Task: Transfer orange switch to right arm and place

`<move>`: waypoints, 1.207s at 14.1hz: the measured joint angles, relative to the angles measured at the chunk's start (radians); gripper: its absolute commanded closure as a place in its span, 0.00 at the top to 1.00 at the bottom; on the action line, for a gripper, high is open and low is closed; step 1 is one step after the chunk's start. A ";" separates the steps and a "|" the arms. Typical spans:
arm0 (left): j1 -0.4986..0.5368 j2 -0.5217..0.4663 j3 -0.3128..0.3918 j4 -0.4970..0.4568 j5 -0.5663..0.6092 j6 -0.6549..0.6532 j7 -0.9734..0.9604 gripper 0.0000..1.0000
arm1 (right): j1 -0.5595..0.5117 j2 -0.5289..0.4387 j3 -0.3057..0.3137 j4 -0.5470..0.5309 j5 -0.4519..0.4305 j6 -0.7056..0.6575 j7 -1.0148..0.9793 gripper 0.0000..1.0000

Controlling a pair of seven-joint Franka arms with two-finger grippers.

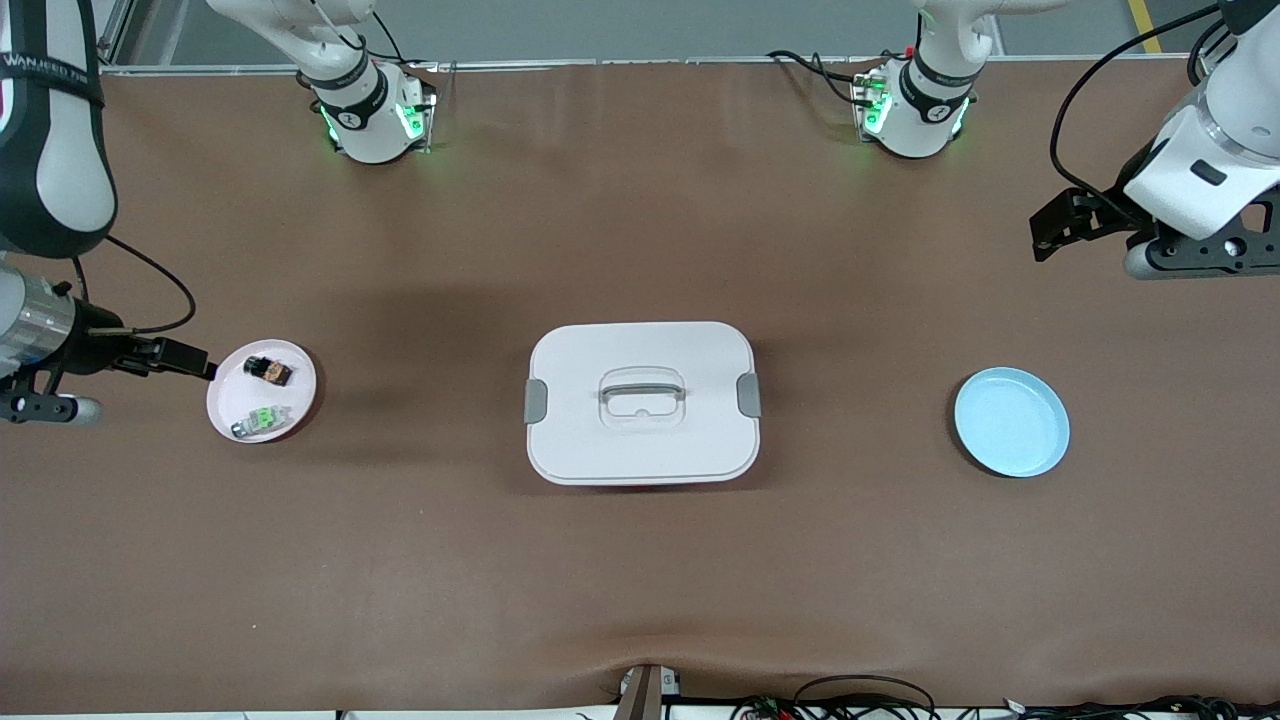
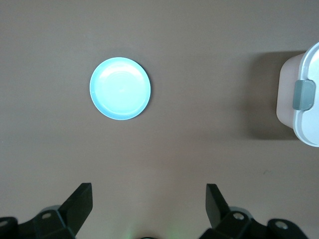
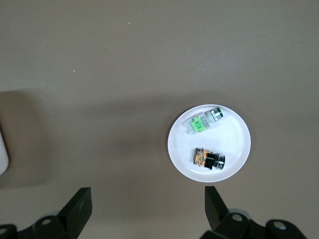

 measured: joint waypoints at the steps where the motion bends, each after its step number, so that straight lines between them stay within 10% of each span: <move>1: 0.000 0.000 0.000 0.000 0.000 0.000 0.000 1.00 | 0.002 -0.023 0.000 0.002 -0.001 -0.020 0.008 1.00; 17: 0.000 -0.021 0.008 0.002 -0.032 0.000 0.000 1.00 | 0.001 -0.282 -0.013 0.001 -0.057 -0.254 0.010 1.00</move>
